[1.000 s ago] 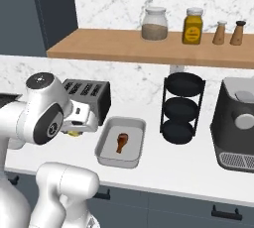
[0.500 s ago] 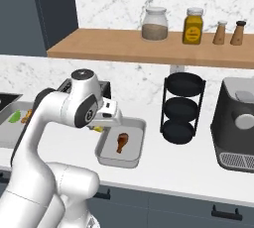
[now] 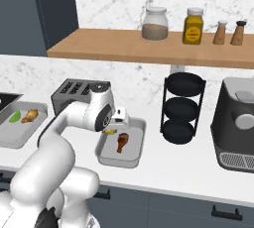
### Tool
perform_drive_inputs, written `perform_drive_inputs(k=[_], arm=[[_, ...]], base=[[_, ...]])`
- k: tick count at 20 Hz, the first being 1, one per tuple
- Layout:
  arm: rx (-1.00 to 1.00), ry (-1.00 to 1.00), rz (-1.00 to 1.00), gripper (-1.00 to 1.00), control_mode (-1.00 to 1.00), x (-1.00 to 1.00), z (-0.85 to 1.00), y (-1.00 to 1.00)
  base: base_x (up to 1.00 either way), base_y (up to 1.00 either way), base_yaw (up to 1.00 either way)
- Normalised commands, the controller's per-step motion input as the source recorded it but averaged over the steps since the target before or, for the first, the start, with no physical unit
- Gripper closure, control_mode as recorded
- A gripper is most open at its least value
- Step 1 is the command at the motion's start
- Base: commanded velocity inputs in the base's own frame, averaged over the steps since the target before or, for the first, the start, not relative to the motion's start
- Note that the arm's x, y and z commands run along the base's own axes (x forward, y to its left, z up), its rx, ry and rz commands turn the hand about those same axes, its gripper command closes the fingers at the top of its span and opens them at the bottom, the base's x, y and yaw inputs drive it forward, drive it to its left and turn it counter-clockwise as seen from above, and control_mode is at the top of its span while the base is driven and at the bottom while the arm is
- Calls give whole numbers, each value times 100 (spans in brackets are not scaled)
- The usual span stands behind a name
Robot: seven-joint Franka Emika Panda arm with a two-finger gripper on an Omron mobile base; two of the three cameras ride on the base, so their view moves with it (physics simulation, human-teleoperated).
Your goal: Place one lemon wedge and one chicken drumstick in each tupperware on the nearby counter, to pack two identical lunches.
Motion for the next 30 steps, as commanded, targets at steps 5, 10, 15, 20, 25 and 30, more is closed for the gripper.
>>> perform_drive_inputs(k=[5, 10, 15, 20, 25, 30], arm=[[1, 2, 0, 100, -100, 68, -39, -18], [2, 0, 0, 100, -100, 20, -55, -1], [7, 2, 0, 100, -100, 0, -54, 0], [1, 1, -1, 100, -100, 3, -30, 10], [0, 6, 0, 100, -100, 4, -24, 10], [0, 3, -5, 100, -100, -11, -14, 23]], base=[[0, 0, 0], [0, 0, 0], [0, 0, 0], [0, 0, 0], [0, 0, 0], [0, 0, 0]])
